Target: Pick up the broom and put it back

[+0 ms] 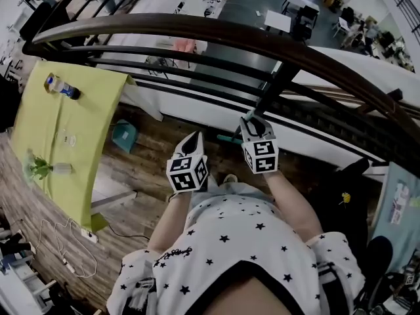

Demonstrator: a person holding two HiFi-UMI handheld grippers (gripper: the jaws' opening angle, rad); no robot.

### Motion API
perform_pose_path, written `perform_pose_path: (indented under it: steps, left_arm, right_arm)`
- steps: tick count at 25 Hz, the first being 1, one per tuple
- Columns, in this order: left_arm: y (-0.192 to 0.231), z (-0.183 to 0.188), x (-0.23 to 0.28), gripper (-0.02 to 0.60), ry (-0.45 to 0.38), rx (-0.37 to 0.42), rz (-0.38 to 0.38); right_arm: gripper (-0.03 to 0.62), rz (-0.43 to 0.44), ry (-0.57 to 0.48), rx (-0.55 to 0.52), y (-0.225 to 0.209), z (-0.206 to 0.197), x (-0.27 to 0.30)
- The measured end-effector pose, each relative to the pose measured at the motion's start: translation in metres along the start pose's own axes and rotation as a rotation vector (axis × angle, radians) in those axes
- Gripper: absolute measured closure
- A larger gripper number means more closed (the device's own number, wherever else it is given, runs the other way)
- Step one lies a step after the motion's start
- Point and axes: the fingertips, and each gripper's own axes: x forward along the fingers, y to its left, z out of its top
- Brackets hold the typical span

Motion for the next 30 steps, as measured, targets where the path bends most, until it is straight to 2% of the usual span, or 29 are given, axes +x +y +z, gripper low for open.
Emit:
perform_pose_path:
  steps: [16,23,30]
  left_arm:
    - [0.111,0.034,0.032,0.571,0.066,0.008,-0.030]
    - [0.146,0.048,0.050,0.571,0.088,0.003,-0.048]
    - [0.177,0.039,0.064,0.571,0.114,-0.028,-0.046]
  right_arm:
    - [0.510,-0.008,0.051,-0.016,0.064,0.010,0.091]
    - [0.510,0.000,0.112,-0.024,0.085,0.003,0.135]
    - [0.510,0.002,0.156,-0.016,0.102,-0.011,0.179]
